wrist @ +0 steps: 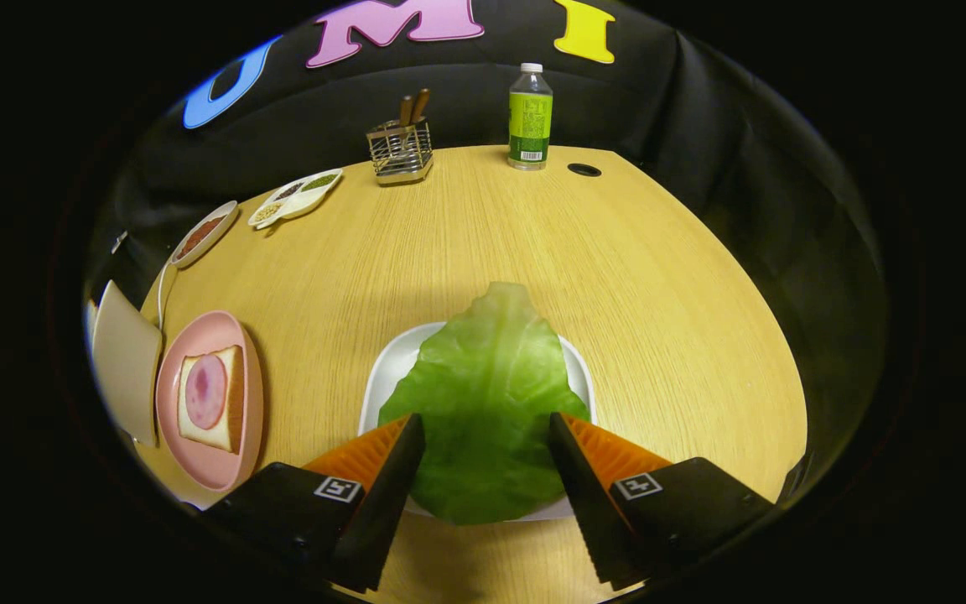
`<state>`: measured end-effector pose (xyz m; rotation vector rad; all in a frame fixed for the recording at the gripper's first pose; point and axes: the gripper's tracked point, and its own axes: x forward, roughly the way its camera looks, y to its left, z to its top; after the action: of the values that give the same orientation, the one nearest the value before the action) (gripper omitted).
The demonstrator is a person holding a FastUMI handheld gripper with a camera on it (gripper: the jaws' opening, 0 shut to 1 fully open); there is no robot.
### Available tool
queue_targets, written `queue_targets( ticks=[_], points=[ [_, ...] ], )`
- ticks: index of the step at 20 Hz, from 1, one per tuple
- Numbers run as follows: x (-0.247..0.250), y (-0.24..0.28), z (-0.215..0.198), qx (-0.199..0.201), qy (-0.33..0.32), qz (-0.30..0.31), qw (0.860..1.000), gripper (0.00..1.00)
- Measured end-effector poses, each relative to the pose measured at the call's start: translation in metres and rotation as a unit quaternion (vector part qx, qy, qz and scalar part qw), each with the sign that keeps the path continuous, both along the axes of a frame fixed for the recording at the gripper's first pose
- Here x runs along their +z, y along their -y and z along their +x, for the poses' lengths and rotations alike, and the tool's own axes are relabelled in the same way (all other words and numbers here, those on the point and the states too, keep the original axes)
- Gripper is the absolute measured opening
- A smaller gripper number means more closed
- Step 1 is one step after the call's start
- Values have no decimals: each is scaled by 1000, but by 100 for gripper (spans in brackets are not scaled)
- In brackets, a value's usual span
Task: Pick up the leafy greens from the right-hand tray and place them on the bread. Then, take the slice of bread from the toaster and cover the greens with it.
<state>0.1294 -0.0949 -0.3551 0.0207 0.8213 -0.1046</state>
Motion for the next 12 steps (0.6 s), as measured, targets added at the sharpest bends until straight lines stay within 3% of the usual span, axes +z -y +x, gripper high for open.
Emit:
queue_targets(
  ticks=[3, 4, 7, 8, 10, 11, 12],
  points=[
    [-1, 3, 2, 3, 0, 0, 1000, 75],
    [0, 5, 2, 3, 0, 2, 1000, 59],
    [1, 13, 2, 1, -4, 6, 1000, 43],
    [1, 13, 2, 2, -5, 9, 1000, 26],
    [0, 13, 2, 12, -6, 13, 1000, 21],
    [-1, 8, 3, 22, -9, 25, 999, 11],
    [1, 4, 3, 35, -6, 37, 999, 9]
  ],
)
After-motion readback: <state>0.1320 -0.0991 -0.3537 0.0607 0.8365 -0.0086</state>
